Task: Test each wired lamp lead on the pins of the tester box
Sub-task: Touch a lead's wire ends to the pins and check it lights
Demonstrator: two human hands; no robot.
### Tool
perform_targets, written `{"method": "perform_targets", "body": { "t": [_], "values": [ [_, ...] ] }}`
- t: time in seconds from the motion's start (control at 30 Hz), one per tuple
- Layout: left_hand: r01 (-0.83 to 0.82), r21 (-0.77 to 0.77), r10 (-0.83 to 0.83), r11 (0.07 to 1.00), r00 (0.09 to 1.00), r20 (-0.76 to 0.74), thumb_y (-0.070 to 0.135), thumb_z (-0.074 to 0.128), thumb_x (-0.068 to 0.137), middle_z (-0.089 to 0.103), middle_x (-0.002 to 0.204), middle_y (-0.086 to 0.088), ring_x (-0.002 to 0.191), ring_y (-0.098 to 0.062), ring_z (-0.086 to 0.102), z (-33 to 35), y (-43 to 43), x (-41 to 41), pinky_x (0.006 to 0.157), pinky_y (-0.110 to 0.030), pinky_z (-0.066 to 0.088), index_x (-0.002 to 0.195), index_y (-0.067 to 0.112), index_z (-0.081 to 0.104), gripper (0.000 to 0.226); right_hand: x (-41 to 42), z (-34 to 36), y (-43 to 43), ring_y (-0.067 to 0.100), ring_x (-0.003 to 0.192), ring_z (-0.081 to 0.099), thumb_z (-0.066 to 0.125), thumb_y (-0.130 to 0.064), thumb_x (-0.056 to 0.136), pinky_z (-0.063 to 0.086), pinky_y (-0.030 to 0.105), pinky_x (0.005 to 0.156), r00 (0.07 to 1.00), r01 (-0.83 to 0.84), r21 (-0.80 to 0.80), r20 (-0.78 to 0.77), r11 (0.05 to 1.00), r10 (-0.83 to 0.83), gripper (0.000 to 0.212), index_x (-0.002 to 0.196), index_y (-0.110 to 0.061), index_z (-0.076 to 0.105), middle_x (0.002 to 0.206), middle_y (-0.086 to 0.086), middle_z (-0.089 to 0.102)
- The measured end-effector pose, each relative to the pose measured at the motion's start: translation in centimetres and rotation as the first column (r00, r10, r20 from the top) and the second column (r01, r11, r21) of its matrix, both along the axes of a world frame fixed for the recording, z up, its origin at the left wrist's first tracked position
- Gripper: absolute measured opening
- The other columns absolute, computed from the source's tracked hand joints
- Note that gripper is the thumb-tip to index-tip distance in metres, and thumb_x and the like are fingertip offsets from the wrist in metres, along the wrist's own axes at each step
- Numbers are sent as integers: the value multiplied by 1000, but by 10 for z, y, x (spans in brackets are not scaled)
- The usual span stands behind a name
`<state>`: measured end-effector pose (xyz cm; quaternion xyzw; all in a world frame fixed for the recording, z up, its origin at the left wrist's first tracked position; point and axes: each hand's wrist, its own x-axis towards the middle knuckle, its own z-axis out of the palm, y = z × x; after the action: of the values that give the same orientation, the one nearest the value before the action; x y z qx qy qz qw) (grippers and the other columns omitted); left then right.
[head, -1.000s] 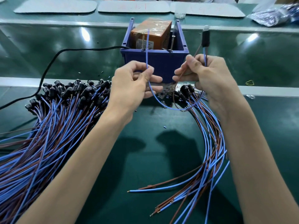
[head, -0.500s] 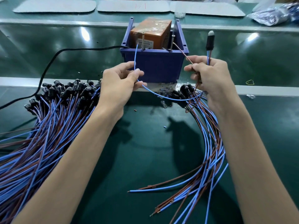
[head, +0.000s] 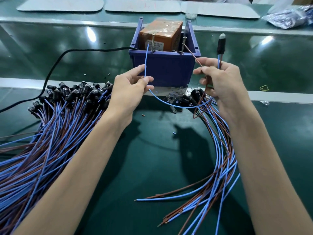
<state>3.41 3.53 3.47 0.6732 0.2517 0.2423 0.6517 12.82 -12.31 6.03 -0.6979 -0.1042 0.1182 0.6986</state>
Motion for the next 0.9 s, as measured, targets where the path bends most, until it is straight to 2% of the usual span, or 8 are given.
{"method": "perform_targets", "body": {
  "t": [0.27, 0.53, 0.9],
  "values": [
    [26, 11, -25, 1000, 999, -20, 0, 51, 95, 67, 81, 3, 53, 3, 56, -2, 1, 1, 62, -8, 45, 128, 15, 59, 36, 0, -1, 0, 3, 48, 43, 50, -2, 91, 23, 12, 35, 1000, -17, 3, 2, 1000, 17, 27, 87, -20, 69, 62, -10, 66],
    [36, 17, -36, 999, 999, -31, -1, 51, 94, 66, 79, 4, 51, 3, 55, -2, 2, 1, 60, -8, 45, 130, 11, 58, 38, -3, -2, -1, 4, 49, 42, 56, -8, 93, 23, 11, 37, 999, -44, -11, 29, 999, 45, 21, 86, -21, 71, 66, -10, 63],
    [28, 13, -28, 1000, 999, -20, -4, 52, 92, 67, 78, 4, 50, 2, 55, -2, 0, 2, 58, -7, 44, 129, 8, 57, 39, -4, 0, -3, 3, 49, 42, 55, -7, 93, 25, 12, 39, 999, -42, -27, 27, 999, 42, 22, 85, -20, 71, 67, -9, 64]
  ]
}}
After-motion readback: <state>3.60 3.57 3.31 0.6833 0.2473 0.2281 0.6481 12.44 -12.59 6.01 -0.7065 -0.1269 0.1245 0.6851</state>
